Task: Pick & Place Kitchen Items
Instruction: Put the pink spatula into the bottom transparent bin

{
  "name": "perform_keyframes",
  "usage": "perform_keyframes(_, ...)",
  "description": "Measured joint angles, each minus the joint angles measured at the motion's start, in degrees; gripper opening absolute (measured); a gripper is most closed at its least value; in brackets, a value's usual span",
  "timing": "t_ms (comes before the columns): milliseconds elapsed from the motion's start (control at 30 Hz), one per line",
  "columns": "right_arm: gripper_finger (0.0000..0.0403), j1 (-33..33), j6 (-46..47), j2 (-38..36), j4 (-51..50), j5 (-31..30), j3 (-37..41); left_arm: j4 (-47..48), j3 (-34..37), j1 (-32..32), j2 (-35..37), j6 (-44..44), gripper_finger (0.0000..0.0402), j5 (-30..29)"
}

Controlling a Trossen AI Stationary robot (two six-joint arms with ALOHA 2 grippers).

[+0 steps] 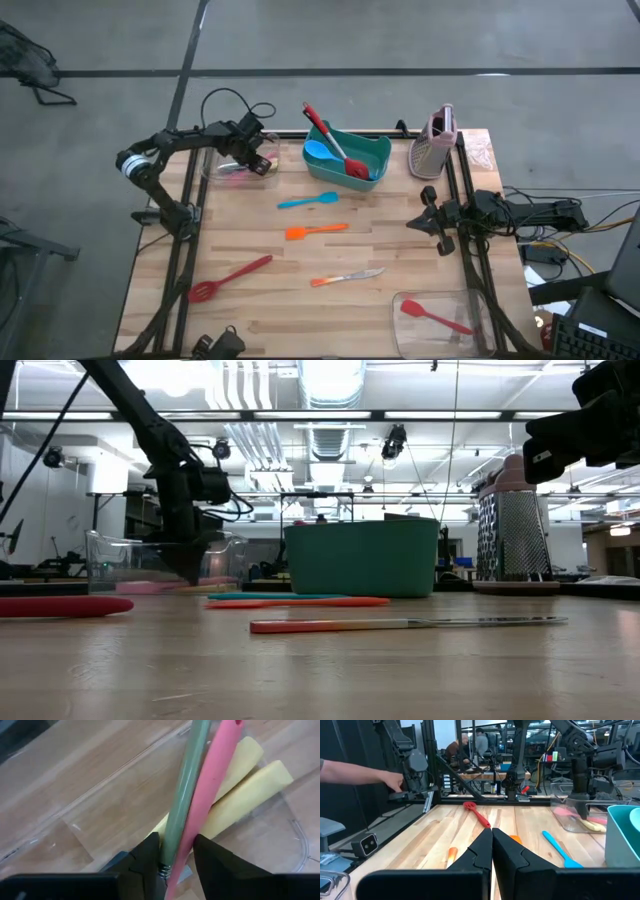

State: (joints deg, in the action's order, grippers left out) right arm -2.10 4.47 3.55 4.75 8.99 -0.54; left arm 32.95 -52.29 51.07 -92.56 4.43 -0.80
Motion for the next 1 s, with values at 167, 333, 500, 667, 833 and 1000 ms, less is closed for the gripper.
perform_keyframes(167,0.0008,0.0,0.0,0.0,0.0,0.0,0.0,0.2,0.2,0.0,1.6,-1.6,0.0088,-0.1)
perform_keyframes(333,0.0008,0.0,0.0,0.0,0.0,0.0,0.0,0.5,0.3,0.0,2.9,-3.6,0.0075,-1.1)
perform_keyframes(500,0.0008,0.0,0.0,0.0,0.0,0.0,0.0,0.6,0.3,0.0,3.7,-3.9,0.0072,-2.4)
perform_keyframes(667,0.0008,0.0,0.0,0.0,0.0,0.0,0.0,1.1,0.3,0.0,3.7,-4.7,0.0072,-2.2)
perform_keyframes(833,0.0008,0.0,0.0,0.0,0.0,0.0,0.0,1.6,0.3,0.1,3.9,-4.1,0.0074,-3.5)
perform_keyframes(1000,0.0008,0.0,0.0,0.0,0.0,0.0,0.0,2.6,0.3,0.0,5.1,-7.8,0.0077,-4.5)
